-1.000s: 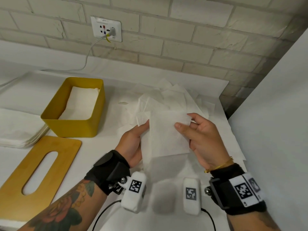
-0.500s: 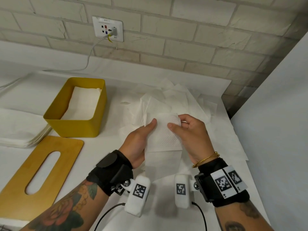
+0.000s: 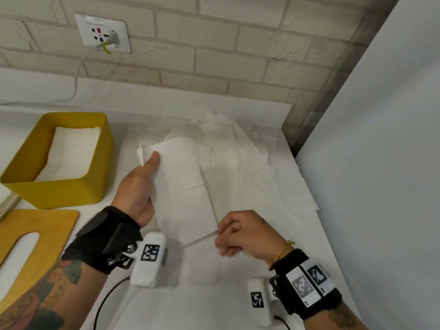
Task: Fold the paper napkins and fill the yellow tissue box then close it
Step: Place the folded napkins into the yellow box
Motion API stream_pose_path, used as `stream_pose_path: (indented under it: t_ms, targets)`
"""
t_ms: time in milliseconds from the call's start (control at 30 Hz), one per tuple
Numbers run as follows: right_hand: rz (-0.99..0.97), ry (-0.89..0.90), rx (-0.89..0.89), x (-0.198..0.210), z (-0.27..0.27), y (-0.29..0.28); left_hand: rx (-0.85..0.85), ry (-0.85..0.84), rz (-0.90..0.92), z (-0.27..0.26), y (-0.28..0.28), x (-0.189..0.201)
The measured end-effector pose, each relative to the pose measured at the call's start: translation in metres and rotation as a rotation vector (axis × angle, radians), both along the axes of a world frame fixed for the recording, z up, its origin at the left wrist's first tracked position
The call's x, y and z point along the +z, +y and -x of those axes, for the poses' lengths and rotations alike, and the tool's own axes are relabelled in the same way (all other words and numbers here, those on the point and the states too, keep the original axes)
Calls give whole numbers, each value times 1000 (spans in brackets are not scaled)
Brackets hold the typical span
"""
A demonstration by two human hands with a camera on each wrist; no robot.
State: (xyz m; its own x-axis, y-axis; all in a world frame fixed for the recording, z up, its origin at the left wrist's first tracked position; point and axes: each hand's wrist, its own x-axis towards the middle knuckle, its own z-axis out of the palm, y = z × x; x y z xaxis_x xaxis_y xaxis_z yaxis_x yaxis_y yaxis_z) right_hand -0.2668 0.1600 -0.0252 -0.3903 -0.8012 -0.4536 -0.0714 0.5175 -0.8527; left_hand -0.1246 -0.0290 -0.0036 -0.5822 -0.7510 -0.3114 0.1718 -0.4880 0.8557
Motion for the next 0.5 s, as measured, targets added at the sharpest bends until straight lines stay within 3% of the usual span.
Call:
stream_pose_path:
  t_ms: [200, 367, 500]
  targets:
    - [-48, 411, -330, 11, 84, 10, 17, -16, -58, 0, 5, -6]
    - [-331, 559, -232, -8, 104, -3, -8, -32, -83, 5, 17, -7]
    - [-343, 553, -190, -13, 98, -11, -10, -41, -79, 1, 17, -7]
